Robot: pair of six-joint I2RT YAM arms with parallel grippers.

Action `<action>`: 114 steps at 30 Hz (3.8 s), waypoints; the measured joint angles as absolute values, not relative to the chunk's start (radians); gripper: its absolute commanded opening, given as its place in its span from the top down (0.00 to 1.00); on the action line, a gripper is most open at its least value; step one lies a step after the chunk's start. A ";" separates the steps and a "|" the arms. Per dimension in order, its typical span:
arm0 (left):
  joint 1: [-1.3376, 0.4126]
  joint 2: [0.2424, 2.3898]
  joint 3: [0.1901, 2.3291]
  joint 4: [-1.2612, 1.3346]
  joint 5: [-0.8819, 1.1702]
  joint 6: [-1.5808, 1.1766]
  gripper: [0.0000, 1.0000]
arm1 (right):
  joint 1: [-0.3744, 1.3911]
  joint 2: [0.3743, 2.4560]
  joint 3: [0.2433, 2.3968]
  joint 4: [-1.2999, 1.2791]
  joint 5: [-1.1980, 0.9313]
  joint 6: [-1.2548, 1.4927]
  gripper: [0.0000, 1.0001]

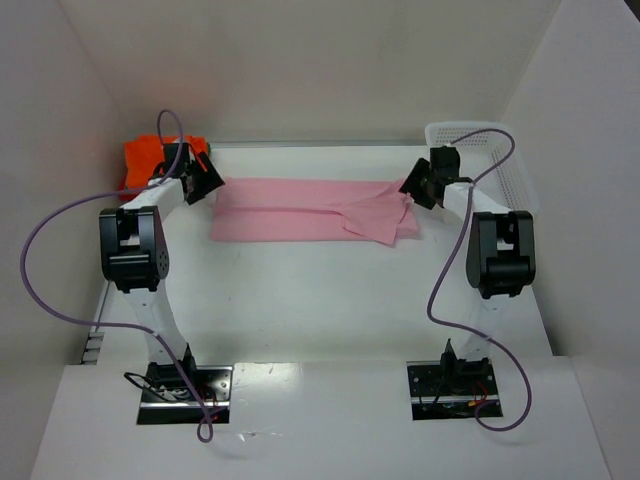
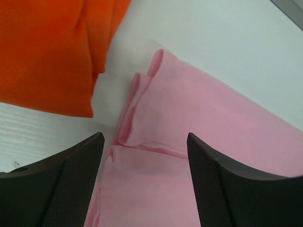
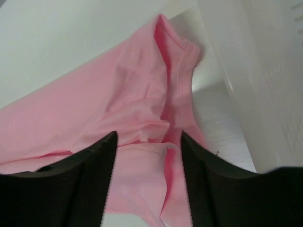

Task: Fold and stack the t-shirts
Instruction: Fold the other side of the tshirt into a rectangle, then rotate the tshirt 90 degrees

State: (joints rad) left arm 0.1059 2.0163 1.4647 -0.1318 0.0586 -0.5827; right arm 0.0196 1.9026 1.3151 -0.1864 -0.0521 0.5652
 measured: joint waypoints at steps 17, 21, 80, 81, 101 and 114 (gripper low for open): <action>-0.017 1.749 1.390 -0.076 0.459 -0.472 0.12 | 0.062 1.627 1.214 -0.157 -0.199 0.485 0.27; -0.113 1.746 1.390 -0.137 0.470 -0.363 0.12 | 0.140 1.629 1.123 -0.172 -0.200 0.493 0.27; -0.160 2.111 1.509 -0.229 0.191 0.598 0.08 | 0.165 1.818 1.106 -0.232 -0.089 0.532 0.47; -0.160 2.112 1.510 -0.233 0.193 0.599 0.08 | 0.165 1.826 1.106 -0.232 -0.091 0.530 0.53; -0.159 2.119 1.528 -0.293 0.271 0.626 0.08 | 0.165 1.907 1.425 -0.218 -0.134 0.556 0.77; -0.160 2.121 1.556 -0.397 0.306 0.645 0.04 | 0.165 2.078 1.638 -0.210 -0.162 0.578 0.31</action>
